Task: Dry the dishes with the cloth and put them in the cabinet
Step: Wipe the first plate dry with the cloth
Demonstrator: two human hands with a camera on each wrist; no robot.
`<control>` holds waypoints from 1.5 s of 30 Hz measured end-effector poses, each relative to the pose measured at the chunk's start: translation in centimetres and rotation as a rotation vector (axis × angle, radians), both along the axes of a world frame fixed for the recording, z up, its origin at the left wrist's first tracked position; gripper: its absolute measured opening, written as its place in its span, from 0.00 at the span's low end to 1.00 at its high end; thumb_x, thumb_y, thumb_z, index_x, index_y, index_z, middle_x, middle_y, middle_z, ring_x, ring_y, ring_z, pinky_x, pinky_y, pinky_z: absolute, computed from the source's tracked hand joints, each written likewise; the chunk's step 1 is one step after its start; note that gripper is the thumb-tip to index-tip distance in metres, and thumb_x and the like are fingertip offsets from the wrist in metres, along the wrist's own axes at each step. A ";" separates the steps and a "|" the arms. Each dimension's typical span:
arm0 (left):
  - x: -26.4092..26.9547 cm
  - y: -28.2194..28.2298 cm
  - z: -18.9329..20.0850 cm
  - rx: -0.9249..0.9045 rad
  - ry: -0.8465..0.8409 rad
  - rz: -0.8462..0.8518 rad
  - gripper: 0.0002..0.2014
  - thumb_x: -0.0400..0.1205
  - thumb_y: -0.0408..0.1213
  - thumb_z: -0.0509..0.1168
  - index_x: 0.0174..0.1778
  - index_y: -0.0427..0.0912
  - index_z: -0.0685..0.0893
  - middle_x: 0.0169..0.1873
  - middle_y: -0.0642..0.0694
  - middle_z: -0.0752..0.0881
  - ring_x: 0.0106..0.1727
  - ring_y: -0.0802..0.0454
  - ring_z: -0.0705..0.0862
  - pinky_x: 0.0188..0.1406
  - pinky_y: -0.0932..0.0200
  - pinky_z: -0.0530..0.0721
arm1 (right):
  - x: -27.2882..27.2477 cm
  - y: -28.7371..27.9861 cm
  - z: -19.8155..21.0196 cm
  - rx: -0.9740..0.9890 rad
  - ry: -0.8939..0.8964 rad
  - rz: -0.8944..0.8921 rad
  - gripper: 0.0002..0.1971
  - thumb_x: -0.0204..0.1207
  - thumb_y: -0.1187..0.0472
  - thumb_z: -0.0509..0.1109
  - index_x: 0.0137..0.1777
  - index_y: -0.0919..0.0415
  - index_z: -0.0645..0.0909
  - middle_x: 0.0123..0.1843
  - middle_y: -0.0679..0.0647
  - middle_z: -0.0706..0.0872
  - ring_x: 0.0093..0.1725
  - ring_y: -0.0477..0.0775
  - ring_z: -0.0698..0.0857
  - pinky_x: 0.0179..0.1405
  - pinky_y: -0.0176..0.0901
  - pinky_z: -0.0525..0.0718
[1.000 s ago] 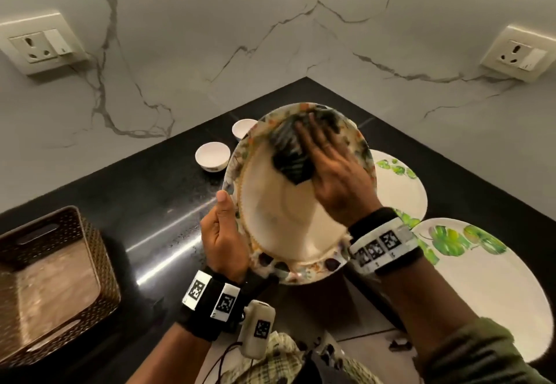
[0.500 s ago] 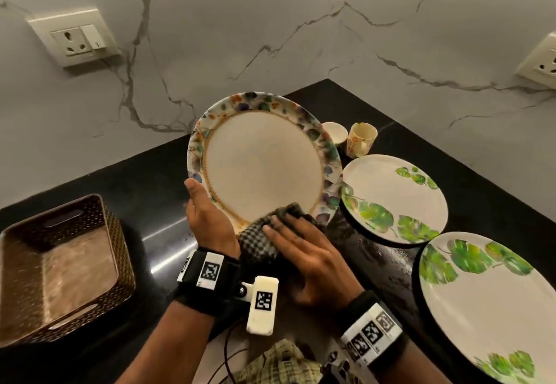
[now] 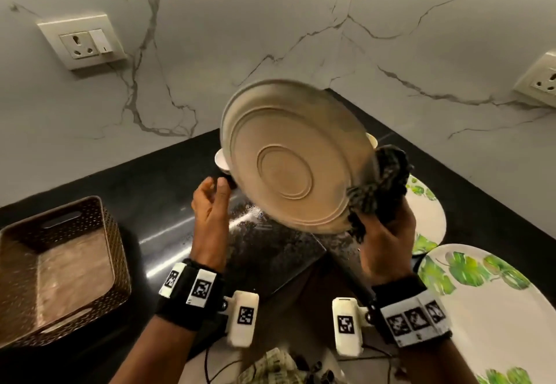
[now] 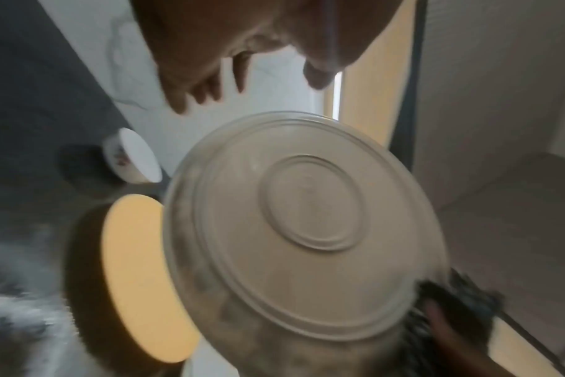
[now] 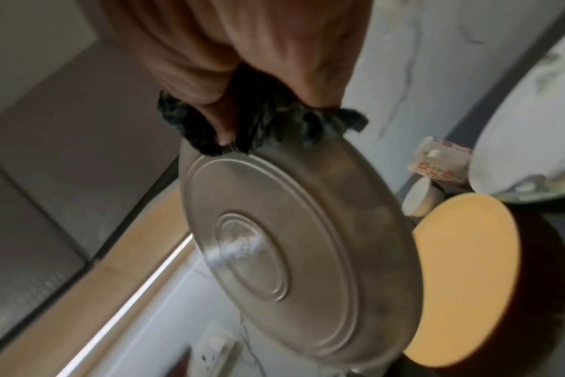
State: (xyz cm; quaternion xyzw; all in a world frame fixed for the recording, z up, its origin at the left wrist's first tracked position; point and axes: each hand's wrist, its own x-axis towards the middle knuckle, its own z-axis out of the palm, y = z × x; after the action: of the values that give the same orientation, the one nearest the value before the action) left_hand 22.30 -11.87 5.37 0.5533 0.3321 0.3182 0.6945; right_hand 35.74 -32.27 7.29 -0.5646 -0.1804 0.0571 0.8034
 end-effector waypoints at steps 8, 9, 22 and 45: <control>-1.0 -0.1 0.0 -0.321 -0.327 0.041 0.23 0.91 0.50 0.56 0.73 0.36 0.81 0.64 0.35 0.88 0.64 0.40 0.88 0.61 0.45 0.90 | 1.1 -1.0 -0.4 0.110 0.323 0.078 0.22 0.83 0.67 0.67 0.77 0.66 0.76 0.73 0.67 0.83 0.76 0.72 0.78 0.77 0.69 0.75; -0.8 -0.5 0.5 -0.352 -0.358 0.054 0.24 0.92 0.50 0.55 0.76 0.37 0.79 0.67 0.35 0.87 0.67 0.40 0.87 0.64 0.42 0.88 | 1.2 -0.6 -0.5 0.027 0.225 0.007 0.21 0.85 0.66 0.67 0.78 0.62 0.77 0.73 0.61 0.84 0.76 0.66 0.79 0.78 0.65 0.76; 1.1 -1.6 2.4 -0.475 -0.300 0.007 0.29 0.88 0.58 0.59 0.73 0.36 0.78 0.60 0.38 0.87 0.57 0.44 0.88 0.60 0.39 0.86 | -6.7 2.6 -4.0 -0.806 -1.279 0.225 0.27 0.89 0.46 0.59 0.85 0.54 0.69 0.88 0.55 0.65 0.88 0.61 0.61 0.86 0.62 0.63; -1.2 -3.5 0.8 -0.505 -0.451 -0.014 0.14 0.88 0.42 0.58 0.64 0.43 0.85 0.59 0.41 0.91 0.56 0.46 0.91 0.55 0.47 0.92 | -0.9 0.0 -4.9 -0.998 -0.947 0.014 0.32 0.86 0.42 0.55 0.89 0.43 0.55 0.92 0.52 0.49 0.91 0.60 0.46 0.86 0.70 0.57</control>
State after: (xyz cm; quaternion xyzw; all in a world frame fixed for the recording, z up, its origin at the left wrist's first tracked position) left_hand 21.07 -15.34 6.17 0.2817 0.2345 0.3357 0.8677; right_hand 34.85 -32.24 2.41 -0.8301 -0.4676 -0.1144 0.2816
